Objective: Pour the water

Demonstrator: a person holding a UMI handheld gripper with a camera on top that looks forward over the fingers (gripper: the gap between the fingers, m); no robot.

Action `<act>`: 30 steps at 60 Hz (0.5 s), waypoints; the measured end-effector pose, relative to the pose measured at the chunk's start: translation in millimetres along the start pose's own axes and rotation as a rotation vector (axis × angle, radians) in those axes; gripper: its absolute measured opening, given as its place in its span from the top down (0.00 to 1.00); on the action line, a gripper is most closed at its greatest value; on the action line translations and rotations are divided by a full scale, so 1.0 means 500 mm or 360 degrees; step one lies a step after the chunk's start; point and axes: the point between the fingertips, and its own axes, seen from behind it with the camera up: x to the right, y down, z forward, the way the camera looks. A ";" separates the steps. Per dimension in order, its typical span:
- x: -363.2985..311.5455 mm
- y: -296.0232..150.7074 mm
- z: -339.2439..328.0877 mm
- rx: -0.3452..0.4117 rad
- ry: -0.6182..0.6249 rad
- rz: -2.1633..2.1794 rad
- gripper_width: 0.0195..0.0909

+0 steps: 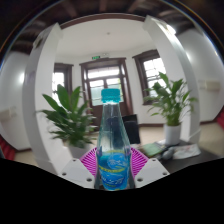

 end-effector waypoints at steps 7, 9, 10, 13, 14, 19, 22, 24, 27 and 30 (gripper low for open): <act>0.133 0.038 -0.020 -0.0044 0.0277 -0.0270 0.70; 0.168 0.064 -0.027 -0.0075 0.0347 -0.0311 0.70; 0.201 0.077 -0.024 -0.0093 0.0378 -0.0319 0.71; 0.235 0.114 -0.035 -0.0138 0.0428 -0.0312 0.71; 0.243 0.126 -0.036 -0.0147 0.0437 -0.0299 0.71; 0.287 0.199 -0.039 -0.0178 0.0457 -0.0218 0.70; 0.288 0.227 -0.043 -0.0205 0.0469 -0.0198 0.70; 0.287 0.258 -0.060 -0.0218 0.0477 -0.0200 0.70; 0.315 0.283 -0.054 -0.0248 0.0487 -0.0212 0.70; 0.304 0.302 -0.063 -0.0258 0.0488 -0.0222 0.70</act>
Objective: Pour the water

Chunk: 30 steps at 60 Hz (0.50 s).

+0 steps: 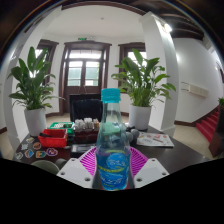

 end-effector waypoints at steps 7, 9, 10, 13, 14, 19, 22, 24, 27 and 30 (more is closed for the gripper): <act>0.021 0.027 0.017 0.0026 -0.0011 0.0038 0.67; 0.018 0.029 0.011 0.0026 -0.0017 0.0063 0.67; 0.017 0.028 0.009 0.0029 -0.0018 0.0072 0.67; 0.006 0.029 0.005 0.0034 -0.0027 0.0085 0.67; 0.023 0.033 0.010 0.0038 -0.0032 0.0087 0.67; 0.015 0.029 0.004 0.0056 -0.0035 0.0100 0.67; 0.020 0.029 0.003 0.0059 -0.0034 0.0115 0.64; 0.026 0.031 0.006 0.0064 -0.0040 0.0123 0.59; 0.028 0.031 0.011 0.0056 -0.0042 0.0134 0.53; 0.029 0.032 0.007 0.0043 -0.0028 0.0157 0.43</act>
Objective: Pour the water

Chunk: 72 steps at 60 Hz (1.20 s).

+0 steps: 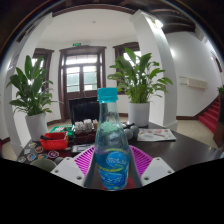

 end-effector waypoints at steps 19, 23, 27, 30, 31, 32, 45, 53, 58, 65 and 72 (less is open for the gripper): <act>-0.032 0.029 -0.108 -0.0081 -0.0130 -0.0025 0.07; -0.048 0.025 -0.172 -0.0095 -0.0190 -0.0030 0.08; -0.063 0.014 -0.224 -0.0100 -0.0251 -0.0030 0.08; -0.063 -0.006 -0.280 -0.0100 -0.0268 -0.0017 0.07; -0.063 -0.012 -0.292 -0.0096 -0.0269 -0.0016 0.08; -0.063 -0.018 -0.305 -0.0094 -0.0272 -0.0017 0.08; -0.069 -0.117 -0.480 -0.0042 -0.0290 -0.0092 0.08; -0.088 -0.148 -0.550 -0.0017 -0.0352 -0.0092 0.08; -0.092 -0.159 -0.571 -0.0008 -0.0372 -0.0117 0.09; -0.084 -0.158 -0.592 -0.0024 -0.0383 -0.0167 0.09; -0.078 -0.148 -0.591 -0.0049 -0.0381 -0.0189 0.09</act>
